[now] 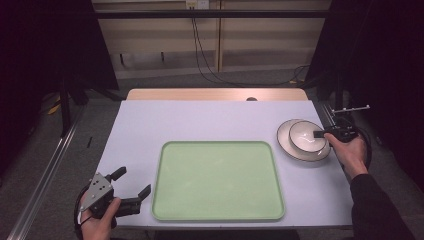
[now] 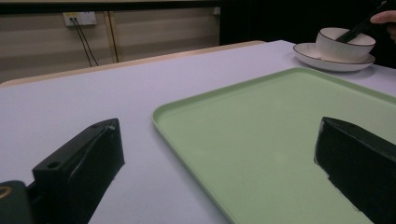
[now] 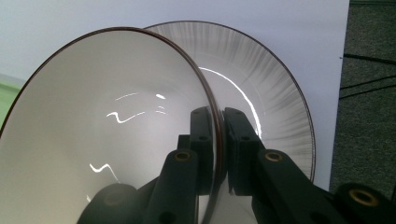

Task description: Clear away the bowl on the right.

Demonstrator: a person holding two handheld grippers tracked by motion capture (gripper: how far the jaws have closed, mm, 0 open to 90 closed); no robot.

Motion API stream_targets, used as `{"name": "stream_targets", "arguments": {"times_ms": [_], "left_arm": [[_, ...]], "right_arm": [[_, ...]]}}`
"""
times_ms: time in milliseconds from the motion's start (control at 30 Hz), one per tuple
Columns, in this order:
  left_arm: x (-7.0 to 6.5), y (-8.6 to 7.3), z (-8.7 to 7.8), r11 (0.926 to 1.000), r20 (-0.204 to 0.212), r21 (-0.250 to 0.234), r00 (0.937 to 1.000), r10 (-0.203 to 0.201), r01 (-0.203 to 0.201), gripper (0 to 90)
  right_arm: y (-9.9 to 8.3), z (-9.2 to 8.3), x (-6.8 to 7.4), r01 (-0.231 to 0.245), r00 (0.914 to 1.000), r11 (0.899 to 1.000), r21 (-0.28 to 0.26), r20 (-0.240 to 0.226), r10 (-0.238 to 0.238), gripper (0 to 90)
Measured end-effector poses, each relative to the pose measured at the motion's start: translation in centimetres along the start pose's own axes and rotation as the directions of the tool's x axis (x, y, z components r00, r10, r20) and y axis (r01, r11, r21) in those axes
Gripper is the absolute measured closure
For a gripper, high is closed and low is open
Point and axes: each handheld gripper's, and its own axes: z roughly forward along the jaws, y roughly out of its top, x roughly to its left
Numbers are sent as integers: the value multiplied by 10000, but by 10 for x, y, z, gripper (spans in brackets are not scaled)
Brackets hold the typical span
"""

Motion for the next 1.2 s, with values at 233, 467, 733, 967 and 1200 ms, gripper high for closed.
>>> {"name": "stream_targets", "arguments": {"times_ms": [233, 467, 733, 967, 1200], "left_arm": [[0, 0, 0, 10000, 23, 18, 10000, 25, -25, 12], [0, 0, 0, 10000, 19, 8, 10000, 32, -32, 12], [0, 0, 0, 10000, -28, 12, 10000, 75, -75, 13], [0, 0, 0, 10000, -4, 10, 10000, 66, -66, 14], [0, 0, -1, 10000, -3, -1, 10000, 34, -34, 15]], "right_arm": [[0, -2, -1, 5, 10000, 9997, -234, -23, -6, 831], [1, -5, -1, -180, 9997, 9993, -313, -196, 174, 831], [0, -9, -2, -135, 9993, 9991, -395, -367, 120, 830], [0, -17, -1, -90, 9985, 9980, -627, -544, 56, 829], [0, -23, -2, -37, 9976, 9967, -809, -699, -19, 829]]}}
